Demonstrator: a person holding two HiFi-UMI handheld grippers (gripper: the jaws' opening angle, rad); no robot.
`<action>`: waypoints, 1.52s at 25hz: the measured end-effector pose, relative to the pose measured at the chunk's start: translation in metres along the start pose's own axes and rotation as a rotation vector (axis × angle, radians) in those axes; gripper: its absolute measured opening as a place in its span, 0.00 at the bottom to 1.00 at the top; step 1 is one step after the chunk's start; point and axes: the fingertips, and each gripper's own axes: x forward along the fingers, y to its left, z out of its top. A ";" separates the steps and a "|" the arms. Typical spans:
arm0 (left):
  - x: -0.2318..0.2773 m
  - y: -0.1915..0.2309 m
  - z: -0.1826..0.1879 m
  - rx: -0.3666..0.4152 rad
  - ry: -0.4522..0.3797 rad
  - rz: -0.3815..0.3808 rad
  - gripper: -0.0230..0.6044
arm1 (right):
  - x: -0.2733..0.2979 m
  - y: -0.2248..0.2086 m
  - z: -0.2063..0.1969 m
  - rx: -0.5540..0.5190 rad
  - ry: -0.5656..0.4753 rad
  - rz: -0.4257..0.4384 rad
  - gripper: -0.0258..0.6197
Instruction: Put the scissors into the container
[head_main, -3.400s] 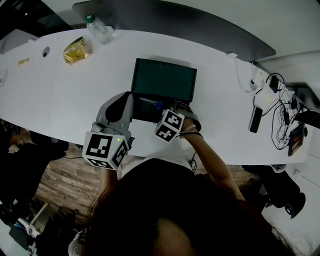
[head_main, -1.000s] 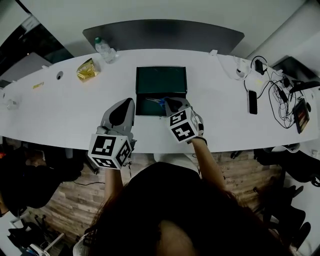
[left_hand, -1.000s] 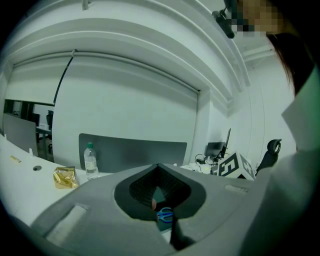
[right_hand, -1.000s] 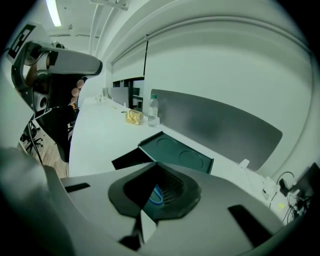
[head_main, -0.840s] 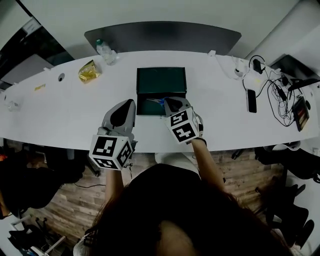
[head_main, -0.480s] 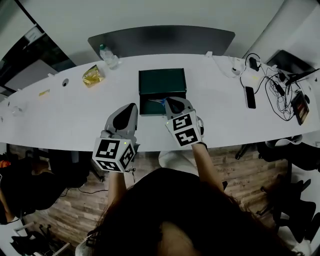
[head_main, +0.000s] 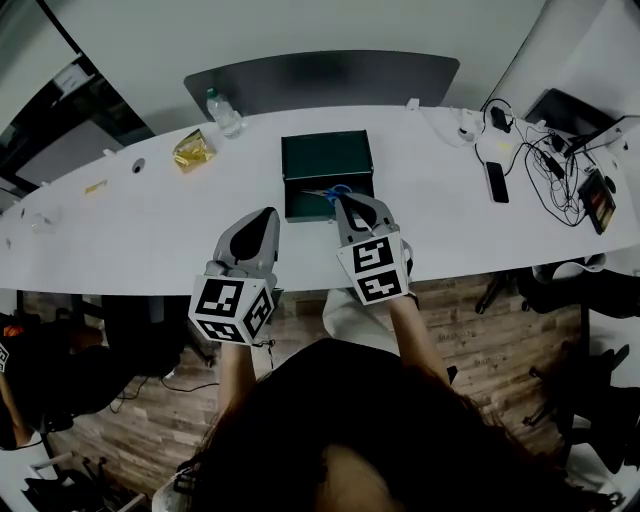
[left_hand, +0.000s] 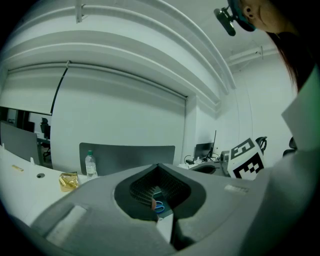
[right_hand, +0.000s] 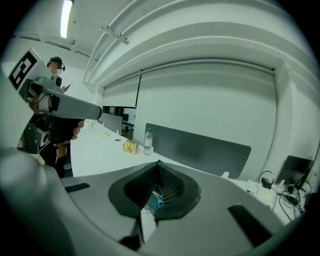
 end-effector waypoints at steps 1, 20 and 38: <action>-0.004 -0.001 0.000 0.002 -0.002 -0.001 0.06 | -0.005 0.003 0.001 -0.004 -0.006 -0.004 0.05; -0.056 -0.030 -0.010 0.039 -0.015 -0.029 0.06 | -0.074 0.037 0.001 0.041 -0.063 -0.025 0.05; -0.092 -0.056 -0.018 0.046 -0.035 -0.043 0.06 | -0.118 0.055 -0.007 0.044 -0.088 -0.040 0.05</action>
